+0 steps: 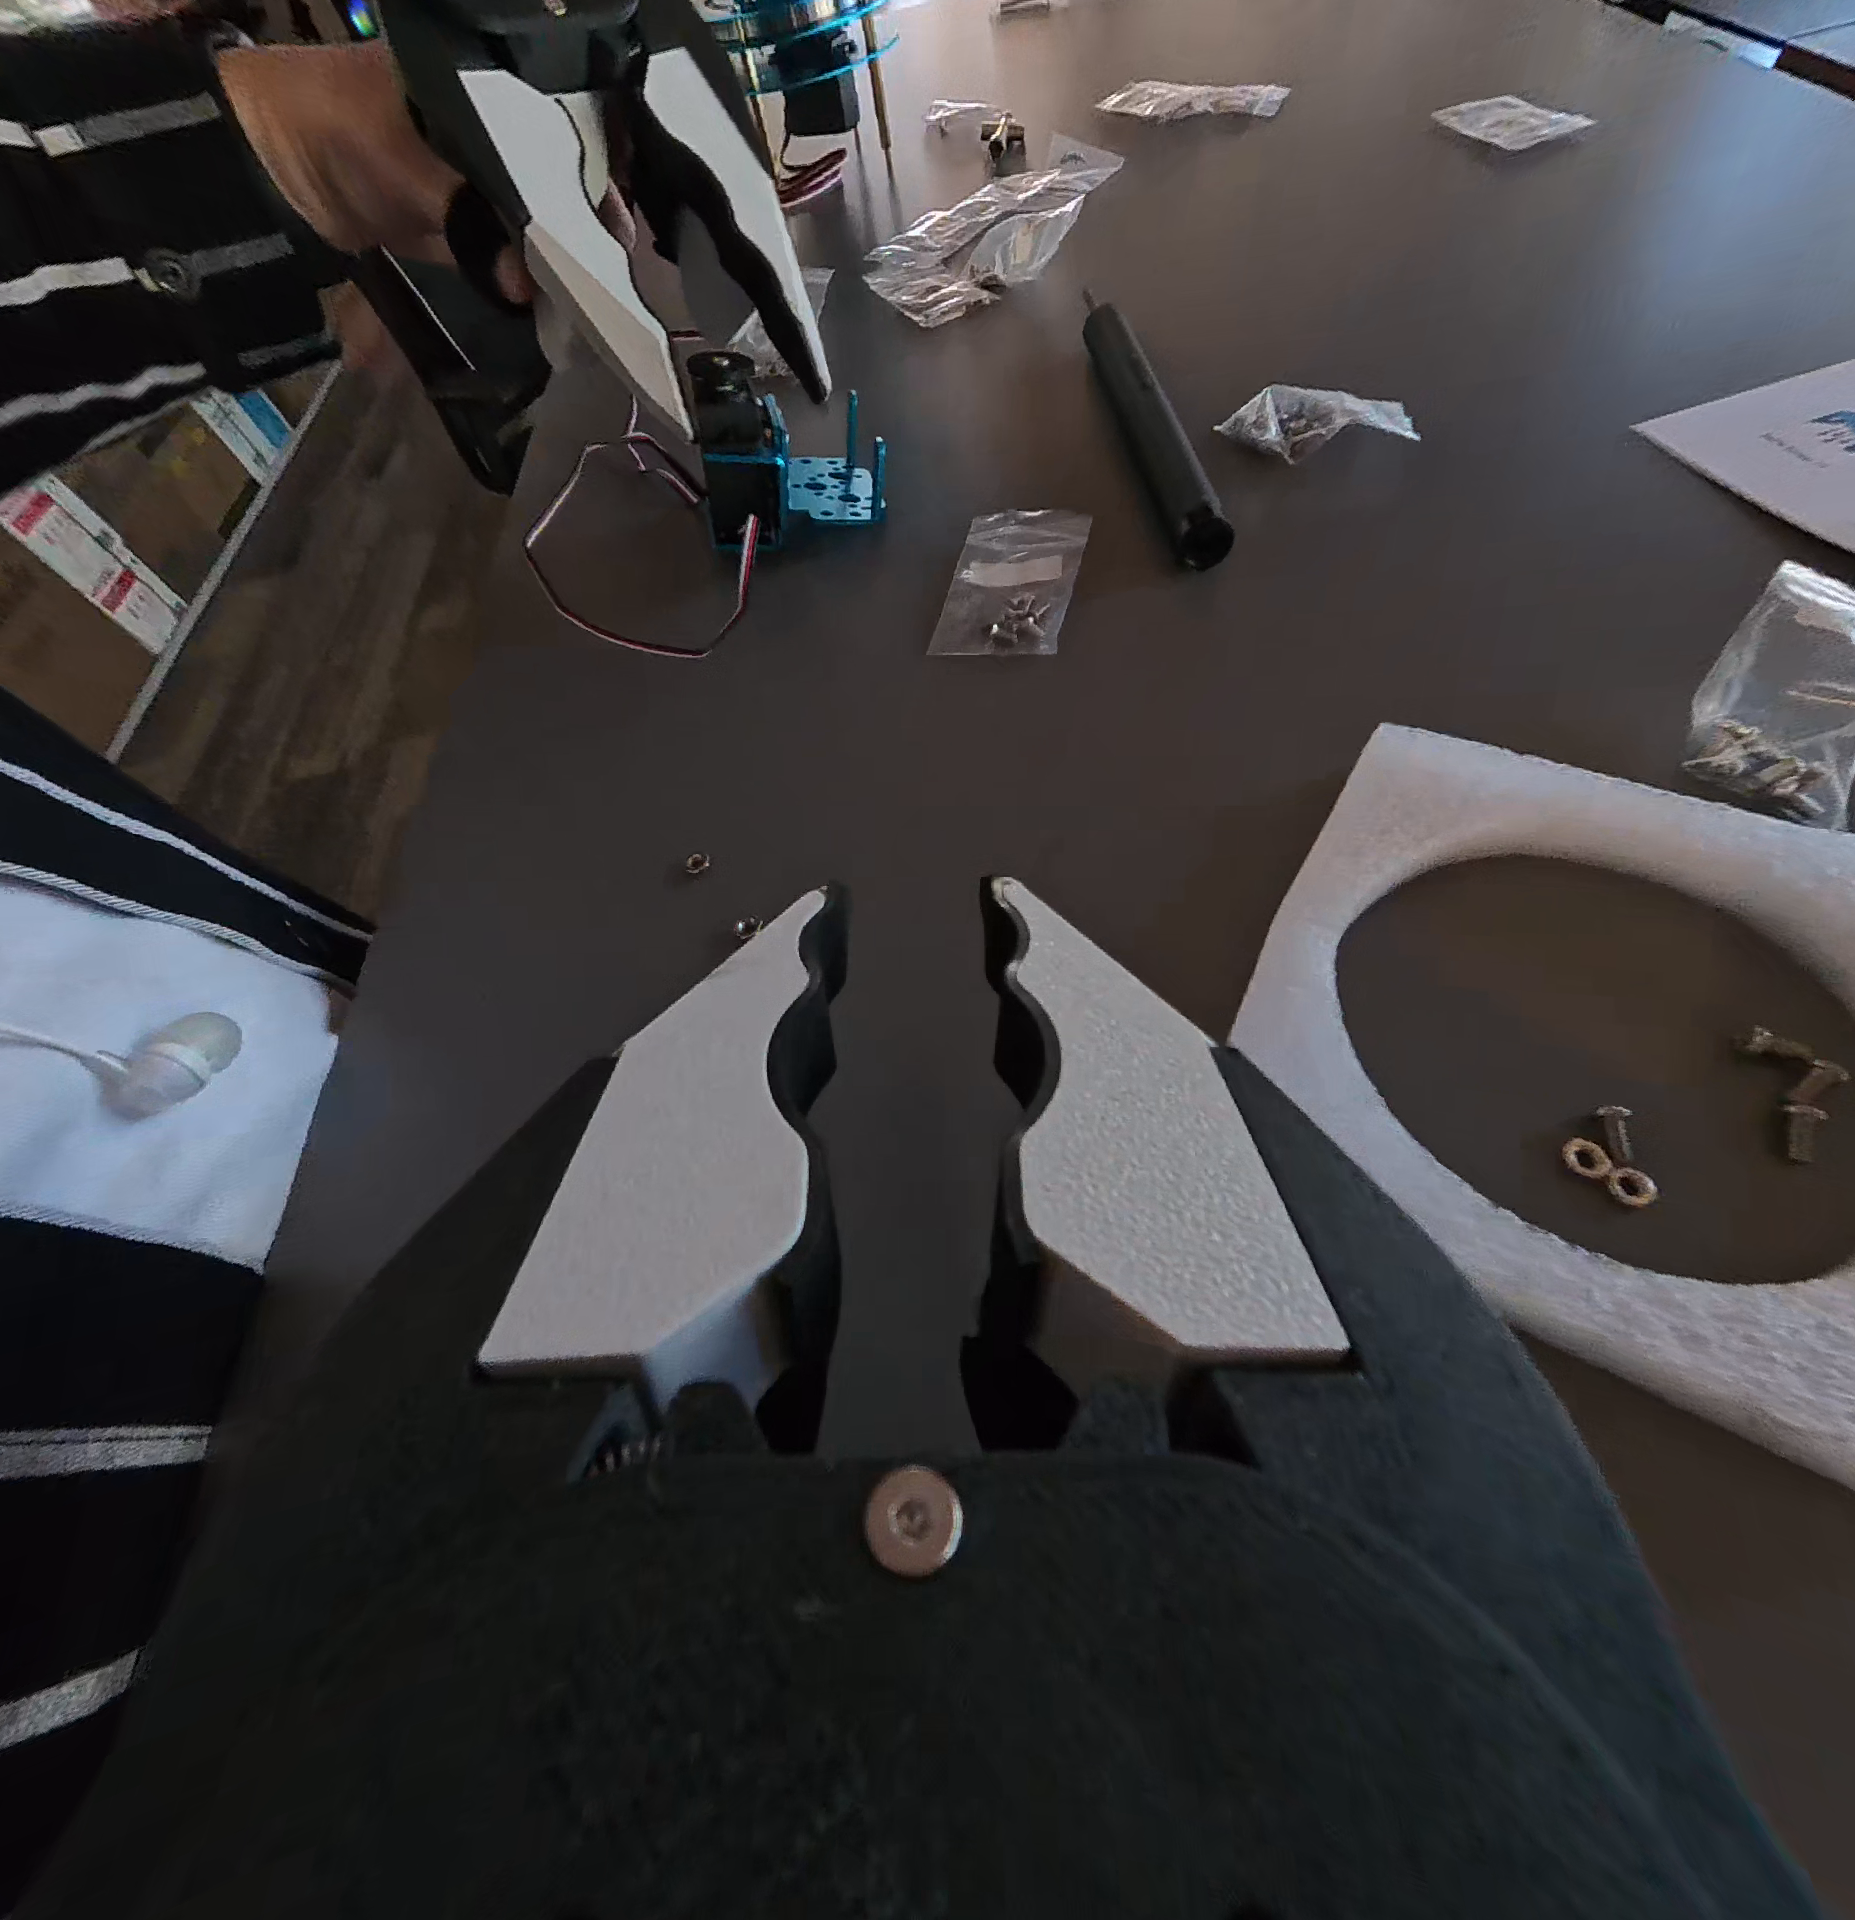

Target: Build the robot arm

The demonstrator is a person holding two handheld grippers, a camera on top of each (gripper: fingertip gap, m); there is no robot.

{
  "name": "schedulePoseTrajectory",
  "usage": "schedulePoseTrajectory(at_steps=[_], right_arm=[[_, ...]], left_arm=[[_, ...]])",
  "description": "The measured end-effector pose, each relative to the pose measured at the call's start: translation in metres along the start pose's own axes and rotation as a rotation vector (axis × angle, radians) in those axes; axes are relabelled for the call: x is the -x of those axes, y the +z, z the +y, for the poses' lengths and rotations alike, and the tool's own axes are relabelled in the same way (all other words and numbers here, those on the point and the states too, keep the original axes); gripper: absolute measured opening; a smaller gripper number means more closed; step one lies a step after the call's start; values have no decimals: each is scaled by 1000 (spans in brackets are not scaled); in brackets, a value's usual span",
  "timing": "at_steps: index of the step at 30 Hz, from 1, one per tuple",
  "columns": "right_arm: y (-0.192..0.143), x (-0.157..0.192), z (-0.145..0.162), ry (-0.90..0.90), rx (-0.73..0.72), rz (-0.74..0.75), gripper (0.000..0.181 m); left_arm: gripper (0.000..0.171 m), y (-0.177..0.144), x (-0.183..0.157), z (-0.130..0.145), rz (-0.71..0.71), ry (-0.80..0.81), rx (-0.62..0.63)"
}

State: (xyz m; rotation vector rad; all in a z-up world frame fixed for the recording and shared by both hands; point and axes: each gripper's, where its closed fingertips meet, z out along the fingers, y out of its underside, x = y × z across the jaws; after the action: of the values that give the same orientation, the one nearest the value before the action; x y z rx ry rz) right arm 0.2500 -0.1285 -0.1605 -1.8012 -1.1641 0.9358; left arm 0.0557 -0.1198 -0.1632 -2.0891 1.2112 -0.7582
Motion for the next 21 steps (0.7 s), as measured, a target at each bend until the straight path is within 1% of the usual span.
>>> schedulePoseTrajectory(at_steps=[4,7,13,21], right_arm=[[0,1,-4,11,-31,-27,25],[-2,0,-8,40,-64,-48,25],[-5,-1,-13,71,-102,-64,23],[-6,0,-11,52,-95,-59,23]], left_arm=[[41,1,-2,0,19,-14,12],[33,0,-4,0,40,-26,19],[33,0,-4,0,45,-39,19],[36,-4,-4,2,35,-48,13]])
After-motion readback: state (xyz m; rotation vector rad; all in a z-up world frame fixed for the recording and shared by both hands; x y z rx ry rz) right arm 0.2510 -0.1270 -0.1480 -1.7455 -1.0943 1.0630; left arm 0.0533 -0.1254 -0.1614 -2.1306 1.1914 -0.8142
